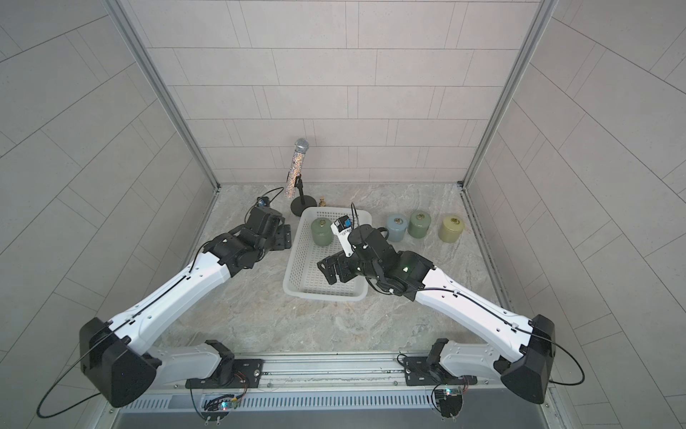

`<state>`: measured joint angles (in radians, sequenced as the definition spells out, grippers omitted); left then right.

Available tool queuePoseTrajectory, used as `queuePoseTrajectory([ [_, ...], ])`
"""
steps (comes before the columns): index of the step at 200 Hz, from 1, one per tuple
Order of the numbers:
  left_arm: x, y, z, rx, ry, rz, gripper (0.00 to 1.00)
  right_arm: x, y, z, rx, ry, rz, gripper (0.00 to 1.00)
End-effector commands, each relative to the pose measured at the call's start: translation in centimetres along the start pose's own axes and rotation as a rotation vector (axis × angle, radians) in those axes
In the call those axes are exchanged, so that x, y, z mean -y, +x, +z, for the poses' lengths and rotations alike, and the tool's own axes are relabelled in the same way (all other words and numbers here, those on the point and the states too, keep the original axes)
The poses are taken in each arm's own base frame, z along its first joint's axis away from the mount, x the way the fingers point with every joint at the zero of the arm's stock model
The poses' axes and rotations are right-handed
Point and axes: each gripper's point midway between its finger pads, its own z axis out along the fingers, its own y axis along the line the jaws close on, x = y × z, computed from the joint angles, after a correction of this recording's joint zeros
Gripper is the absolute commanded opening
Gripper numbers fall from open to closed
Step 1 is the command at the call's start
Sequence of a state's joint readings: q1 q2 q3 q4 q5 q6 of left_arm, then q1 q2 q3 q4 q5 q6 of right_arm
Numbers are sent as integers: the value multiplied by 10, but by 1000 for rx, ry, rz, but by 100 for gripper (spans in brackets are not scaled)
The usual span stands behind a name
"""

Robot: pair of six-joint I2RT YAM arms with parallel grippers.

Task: Take the tea canister out of the basket
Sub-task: Place the tea canister at the center of the board.

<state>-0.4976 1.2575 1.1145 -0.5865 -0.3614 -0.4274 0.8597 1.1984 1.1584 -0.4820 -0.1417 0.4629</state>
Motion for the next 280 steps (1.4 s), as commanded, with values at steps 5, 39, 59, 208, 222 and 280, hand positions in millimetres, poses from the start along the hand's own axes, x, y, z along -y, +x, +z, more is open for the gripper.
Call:
queuePoseTrajectory([
  [5, -25, 1, 14, 16, -39, -29, 86, -9, -10, -3, 20, -26, -10, 100],
  [39, -36, 21, 49, -12, -72, -59, 86, -8, -9, -3, 11, -20, -12, 100],
  [59, -37, 31, 70, -21, -84, -70, 86, -7, -8, -3, 6, -13, -10, 100],
  [208, -34, 67, 144, -119, -122, -123, 86, -1, -6, -3, -2, 23, -31, 100],
  [222, -33, 70, 146, -127, -118, -122, 86, 0, -6, -4, -3, 24, -31, 100],
  [280, -34, 85, 151, -176, -128, -128, 85, 0, -6, -5, 1, 24, -33, 100],
])
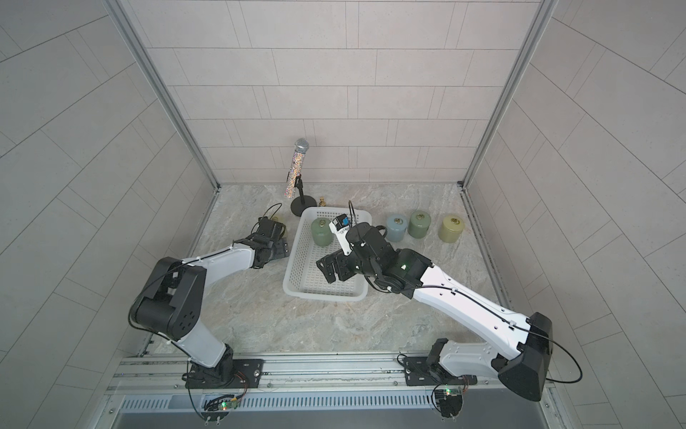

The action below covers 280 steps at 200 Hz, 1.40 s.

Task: Take the tea canister out of the basket
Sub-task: Place the tea canister at the center of the board.

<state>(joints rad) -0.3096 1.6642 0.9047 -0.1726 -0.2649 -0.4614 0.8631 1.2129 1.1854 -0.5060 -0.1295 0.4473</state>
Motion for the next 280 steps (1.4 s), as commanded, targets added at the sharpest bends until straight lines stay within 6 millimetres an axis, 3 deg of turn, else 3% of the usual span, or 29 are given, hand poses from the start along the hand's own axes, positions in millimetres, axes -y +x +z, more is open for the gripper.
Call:
queuePoseTrajectory([
  [1, -2, -9, -2, 34, -3, -35, 85, 0, -4, -5, 9, 11, -15, 100],
  [74, -3, 8, 1, -11, -4, -36, 86, -4, 0, -3, -10, -12, -30, 100],
  [183, -2, 9, 1, -28, 1, -38, 93, -5, -2, -2, -5, -15, -29, 100],
  [210, -2, 6, -5, -22, 3, -42, 94, -4, -2, -3, -2, -14, -33, 100],
  [218, -2, 4, -7, -22, 10, -42, 100, -4, -2, -3, -2, -13, -33, 100],
  [280, -10, 3, -35, -19, 18, -46, 100, -6, -5, -3, 16, -22, -35, 100],
])
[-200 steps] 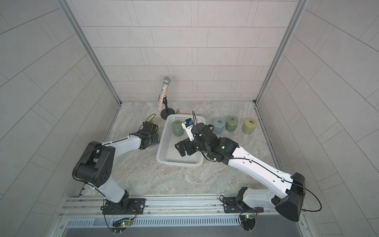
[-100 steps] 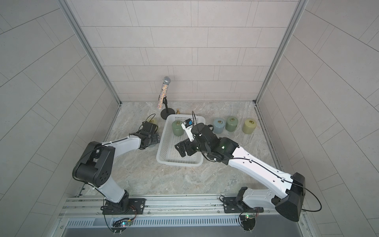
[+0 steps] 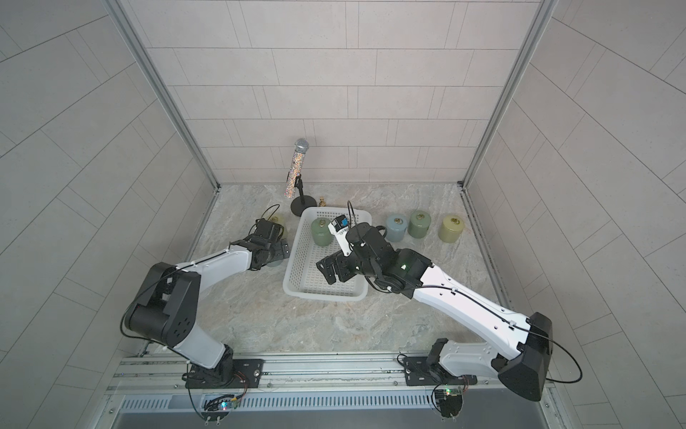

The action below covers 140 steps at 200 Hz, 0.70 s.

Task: Take the tea canister out of the basket
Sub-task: Place the tea canister at the center of the board, then pick up the tea canister from the basket.

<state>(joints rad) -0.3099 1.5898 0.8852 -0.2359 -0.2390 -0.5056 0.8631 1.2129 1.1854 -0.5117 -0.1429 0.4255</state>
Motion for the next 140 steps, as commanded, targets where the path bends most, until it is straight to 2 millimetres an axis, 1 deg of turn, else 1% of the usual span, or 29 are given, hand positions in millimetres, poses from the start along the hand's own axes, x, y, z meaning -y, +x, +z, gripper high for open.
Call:
queuePoseTrajectory([
  [1, -6, -2, -19, 1, 0, -6, 100, -4, -8, -3, 27, -11, -13, 100],
  [24, -9, -8, -35, 12, 4, -4, 100, -4, -8, -4, 32, -13, -14, 100],
  [47, -12, -20, -59, 35, 17, 3, 100, -3, -8, -7, 38, -7, -15, 100],
  [76, -1, -33, -91, 54, 115, 34, 100, 3, -7, -11, 53, 17, -15, 100],
  [106, 22, -45, -118, 66, 262, 41, 100, 12, -5, -15, 73, 58, -6, 100],
  [119, 38, -50, -127, 64, 326, 48, 100, 16, -4, -18, 87, 76, 2, 100],
  [140, 63, -54, -136, 68, 380, 72, 100, 24, -2, -24, 103, 104, 19, 100],
])
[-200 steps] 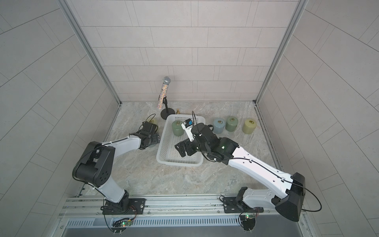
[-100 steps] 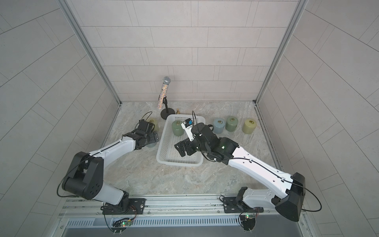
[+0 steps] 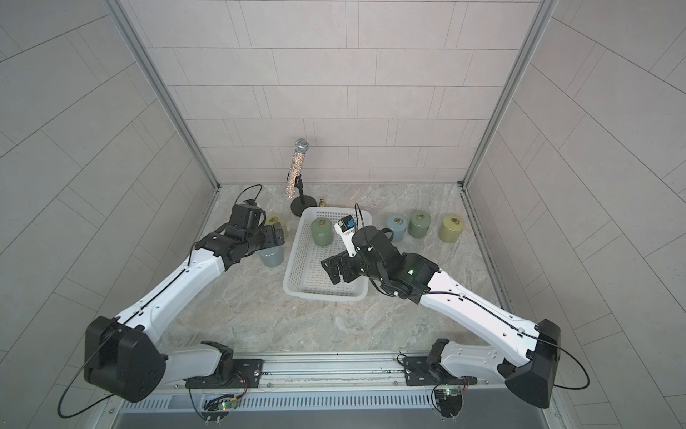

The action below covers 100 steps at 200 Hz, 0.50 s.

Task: Take the tea canister out of the basket
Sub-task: Pick up the tea canister from the basket.

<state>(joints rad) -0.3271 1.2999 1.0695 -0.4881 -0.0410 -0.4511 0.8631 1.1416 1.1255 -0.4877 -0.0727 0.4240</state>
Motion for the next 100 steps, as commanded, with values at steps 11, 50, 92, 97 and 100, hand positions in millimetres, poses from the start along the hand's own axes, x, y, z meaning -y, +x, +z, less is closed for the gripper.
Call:
queuePoseTrajectory([
  [11, 49, 1, -5, -32, 120, 61, 100, 16, -3, -13, 53, 63, 33, 100],
  [50, 99, 14, 14, -17, 166, 114, 100, 26, 2, -22, 56, 86, 52, 100],
  [92, 126, 24, 45, -30, 187, 108, 100, 33, 5, -31, 60, 108, 59, 100],
  [97, 127, 25, 49, -32, 185, 110, 100, 33, 5, -32, 60, 108, 59, 100],
  [100, 128, 26, 51, -35, 184, 111, 100, 33, 5, -32, 60, 109, 59, 100],
])
